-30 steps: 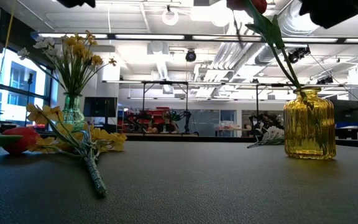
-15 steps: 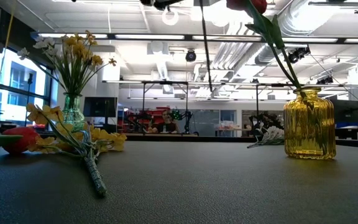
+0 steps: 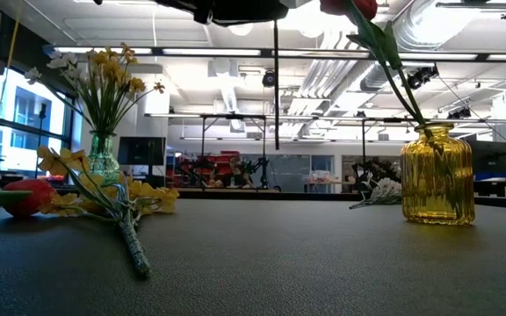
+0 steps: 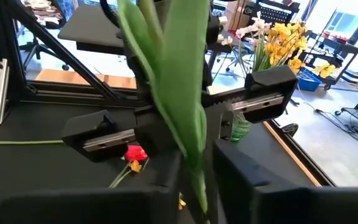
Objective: Sort flowers into vase by color
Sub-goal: Put the top red flower into the yellow flower vase
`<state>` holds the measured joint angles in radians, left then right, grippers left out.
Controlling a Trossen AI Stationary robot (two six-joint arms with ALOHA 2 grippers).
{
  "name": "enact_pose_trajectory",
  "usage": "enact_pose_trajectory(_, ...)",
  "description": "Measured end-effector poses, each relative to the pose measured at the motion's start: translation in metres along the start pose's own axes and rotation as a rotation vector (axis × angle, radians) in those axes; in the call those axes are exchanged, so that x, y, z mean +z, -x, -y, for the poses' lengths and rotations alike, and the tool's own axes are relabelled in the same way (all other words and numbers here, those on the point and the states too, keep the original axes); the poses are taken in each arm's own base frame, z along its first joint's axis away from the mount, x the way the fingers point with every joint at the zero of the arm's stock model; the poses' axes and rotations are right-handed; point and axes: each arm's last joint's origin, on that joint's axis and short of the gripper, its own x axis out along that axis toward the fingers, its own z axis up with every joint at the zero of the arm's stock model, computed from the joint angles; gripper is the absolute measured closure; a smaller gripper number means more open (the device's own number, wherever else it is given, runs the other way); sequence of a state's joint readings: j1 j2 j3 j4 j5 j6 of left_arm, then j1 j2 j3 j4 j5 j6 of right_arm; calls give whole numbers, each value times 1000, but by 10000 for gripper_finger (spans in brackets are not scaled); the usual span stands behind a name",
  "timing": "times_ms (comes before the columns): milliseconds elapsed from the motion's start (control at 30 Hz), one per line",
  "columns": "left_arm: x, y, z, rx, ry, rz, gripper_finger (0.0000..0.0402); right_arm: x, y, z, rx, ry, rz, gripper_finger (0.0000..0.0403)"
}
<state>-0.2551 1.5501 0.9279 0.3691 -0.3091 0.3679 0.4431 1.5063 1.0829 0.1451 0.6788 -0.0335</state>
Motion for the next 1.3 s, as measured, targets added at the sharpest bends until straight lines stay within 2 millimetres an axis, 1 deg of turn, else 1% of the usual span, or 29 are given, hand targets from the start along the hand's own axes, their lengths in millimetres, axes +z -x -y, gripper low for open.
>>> enact_pose_trajectory(67,0,0,0,10,0,-2,401,0,0,0,-1,0,0,382)
enact_pose_trajectory(100,0,0,1,11,0,-3,401,0,0,0,-2,5,1,391)
enact_pose_trajectory(233,1,1,1,26,33,-4,387,2,2,-2,-14,-22,14,389)
enact_pose_trajectory(333,-5,1,1,11,49,-55,359,1,6,-6,-20,-49,14,399)
enact_pose_trajectory(400,-10,0,1,5,66,-101,337,0,10,-11,-24,-75,8,398)
enact_pose_trajectory(500,-18,1,3,-14,85,-177,306,-1,21,-17,-6,-116,-19,400)
enact_pose_trajectory(567,-25,2,5,-22,89,-209,291,0,32,-19,8,-160,-36,400)
enact_pose_trajectory(633,-31,4,9,-22,90,-223,281,1,44,-19,21,-207,-59,401)
enact_pose_trajectory(733,-38,6,12,-15,106,-213,277,3,63,-17,25,-261,-81,401)
enact_pose_trajectory(933,-47,8,15,3,116,-194,279,15,102,-3,77,-360,-121,402)
enact_pose_trajectory(1100,-50,8,15,11,110,-207,279,31,133,25,-7,-368,-168,402)
enact_pose_trajectory(1200,-50,8,16,13,110,-209,279,29,145,41,-95,-341,-188,402)
enact_pose_trajectory(1300,-50,8,16,13,110,-209,279,21,149,48,-141,-348,-199,402)
